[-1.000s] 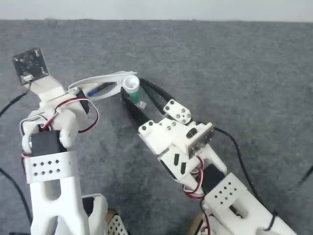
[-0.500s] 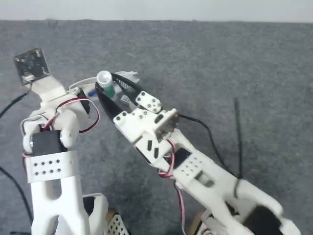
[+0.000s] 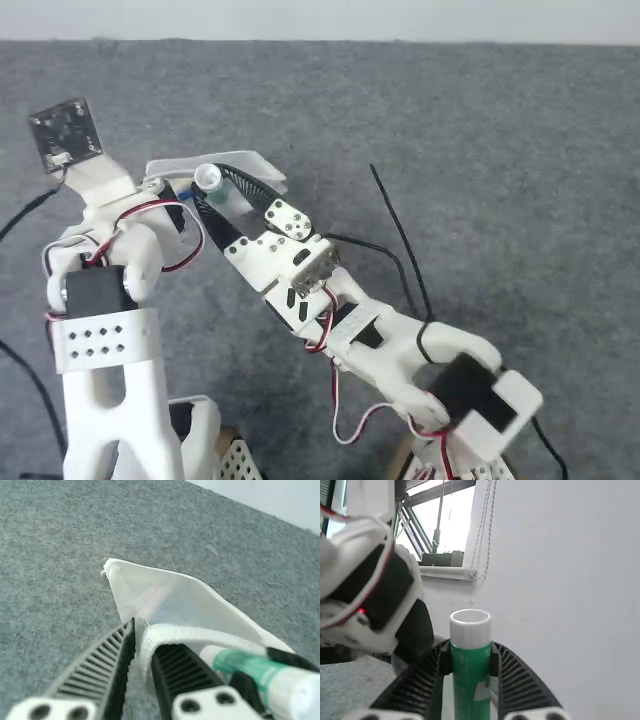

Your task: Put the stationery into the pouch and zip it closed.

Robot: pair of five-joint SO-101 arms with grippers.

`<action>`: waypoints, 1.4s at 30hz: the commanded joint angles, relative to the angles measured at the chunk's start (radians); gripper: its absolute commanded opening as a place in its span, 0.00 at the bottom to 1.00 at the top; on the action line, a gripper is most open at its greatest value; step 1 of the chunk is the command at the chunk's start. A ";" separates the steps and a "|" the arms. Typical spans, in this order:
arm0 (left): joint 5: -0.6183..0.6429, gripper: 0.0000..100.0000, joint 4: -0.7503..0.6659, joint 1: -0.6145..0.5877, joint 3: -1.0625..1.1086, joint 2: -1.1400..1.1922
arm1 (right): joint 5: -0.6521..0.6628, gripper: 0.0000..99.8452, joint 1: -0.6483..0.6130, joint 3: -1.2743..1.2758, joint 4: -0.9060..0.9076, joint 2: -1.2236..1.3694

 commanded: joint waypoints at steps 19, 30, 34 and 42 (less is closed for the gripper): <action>-0.009 0.01 -0.008 -0.003 -0.024 -0.041 | 0.129 0.18 -0.005 0.180 0.070 -0.225; -0.032 0.01 -0.008 -0.068 -0.022 -0.040 | 0.115 0.17 -0.021 0.307 0.452 -0.639; -0.034 0.01 -0.008 -0.075 -0.022 -0.040 | -0.012 0.18 0.035 0.292 0.631 -0.750; 0.000 0.01 -0.043 -0.285 -0.021 -0.038 | -0.081 0.18 0.160 0.143 1.072 -0.855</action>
